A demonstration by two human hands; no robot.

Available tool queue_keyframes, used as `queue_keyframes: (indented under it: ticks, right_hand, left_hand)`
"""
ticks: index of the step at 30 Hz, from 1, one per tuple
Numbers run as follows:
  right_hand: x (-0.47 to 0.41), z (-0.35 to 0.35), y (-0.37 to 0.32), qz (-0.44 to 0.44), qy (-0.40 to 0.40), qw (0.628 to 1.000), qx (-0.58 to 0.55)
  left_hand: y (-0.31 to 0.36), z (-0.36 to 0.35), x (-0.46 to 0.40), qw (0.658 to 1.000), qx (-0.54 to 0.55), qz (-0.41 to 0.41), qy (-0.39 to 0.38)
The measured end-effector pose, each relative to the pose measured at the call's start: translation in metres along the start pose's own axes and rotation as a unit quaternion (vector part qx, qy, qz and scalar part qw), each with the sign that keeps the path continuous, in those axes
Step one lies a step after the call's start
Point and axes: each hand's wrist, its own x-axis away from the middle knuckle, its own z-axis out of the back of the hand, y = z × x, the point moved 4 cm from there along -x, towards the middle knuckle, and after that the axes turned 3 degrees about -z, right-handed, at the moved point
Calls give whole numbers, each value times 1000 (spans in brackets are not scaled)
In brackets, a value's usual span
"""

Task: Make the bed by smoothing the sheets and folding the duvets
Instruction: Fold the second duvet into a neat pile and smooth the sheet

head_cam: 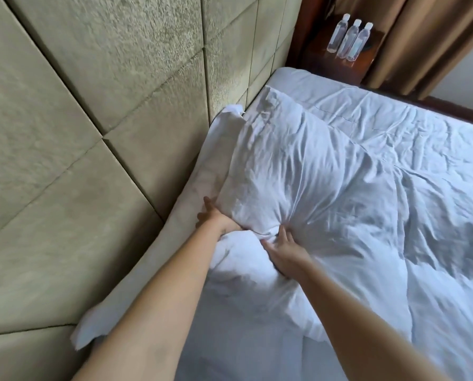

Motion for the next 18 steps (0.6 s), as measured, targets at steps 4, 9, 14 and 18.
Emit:
queue_keyframes:
  ticks: [4,9,14,18]
  right_hand:
    - [-3,-14,2,-24,-26,999,-41]
    - [-6,35,-9,-146,-19,955,-259]
    - [25,64,-64,-186,63,911,-363]
    - [44,79,-91,-184,166,930,-272]
  left_hand:
    - [-1,0,15,998,-49,-51,-3]
    - [3,-2,42,989,62,-112,-71]
    - [15,4,80,948,25,-253,-192]
    - [9,5,102,919,-23,-281,-274]
